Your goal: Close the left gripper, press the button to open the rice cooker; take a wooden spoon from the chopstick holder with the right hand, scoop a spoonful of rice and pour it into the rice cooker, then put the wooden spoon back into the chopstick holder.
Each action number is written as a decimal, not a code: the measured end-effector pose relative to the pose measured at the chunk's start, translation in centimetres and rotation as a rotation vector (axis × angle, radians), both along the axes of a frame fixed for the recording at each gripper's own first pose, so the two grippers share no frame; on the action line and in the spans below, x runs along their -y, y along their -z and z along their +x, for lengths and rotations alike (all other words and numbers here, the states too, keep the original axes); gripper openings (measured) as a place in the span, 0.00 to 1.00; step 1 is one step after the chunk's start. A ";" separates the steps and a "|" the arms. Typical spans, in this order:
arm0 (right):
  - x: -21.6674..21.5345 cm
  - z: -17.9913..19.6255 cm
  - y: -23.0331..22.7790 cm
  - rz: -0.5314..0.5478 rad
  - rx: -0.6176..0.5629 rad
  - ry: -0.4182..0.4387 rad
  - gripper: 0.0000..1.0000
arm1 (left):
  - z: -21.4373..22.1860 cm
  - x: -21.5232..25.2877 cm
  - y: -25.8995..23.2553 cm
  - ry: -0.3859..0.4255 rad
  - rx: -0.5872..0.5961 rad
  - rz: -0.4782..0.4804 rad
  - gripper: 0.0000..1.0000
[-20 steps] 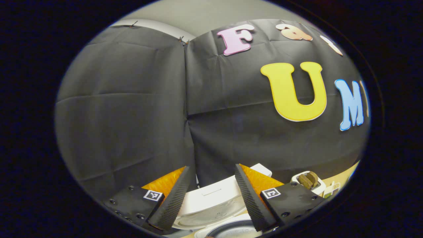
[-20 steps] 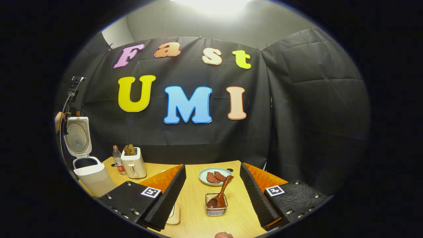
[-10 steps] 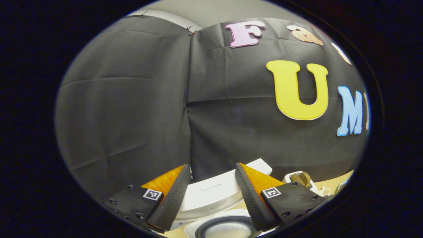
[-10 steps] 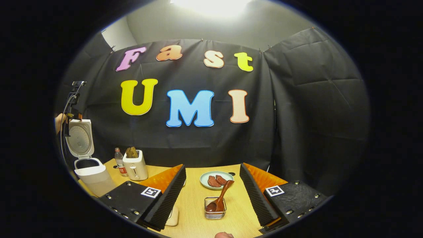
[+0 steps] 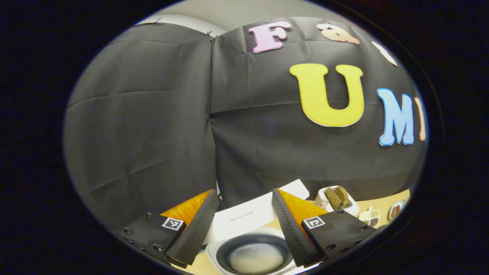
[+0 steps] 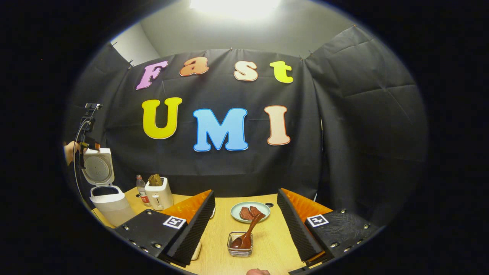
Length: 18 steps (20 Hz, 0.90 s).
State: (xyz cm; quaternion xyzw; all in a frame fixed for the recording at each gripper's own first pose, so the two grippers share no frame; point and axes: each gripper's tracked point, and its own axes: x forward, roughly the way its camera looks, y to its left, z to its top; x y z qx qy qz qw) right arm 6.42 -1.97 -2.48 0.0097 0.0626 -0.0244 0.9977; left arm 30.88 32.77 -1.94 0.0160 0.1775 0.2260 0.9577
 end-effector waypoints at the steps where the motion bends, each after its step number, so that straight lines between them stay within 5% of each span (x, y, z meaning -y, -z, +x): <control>1: 0.4 0.0 0.1 0.001 -0.001 -0.004 0.99 | -0.6 0.9 0.5 -0.002 -0.003 -0.004 0.98; 18: 5.2 -0.1 0.3 -0.022 -0.014 -0.067 0.99 | -7.5 10.3 10.3 -0.024 -0.096 -0.060 0.95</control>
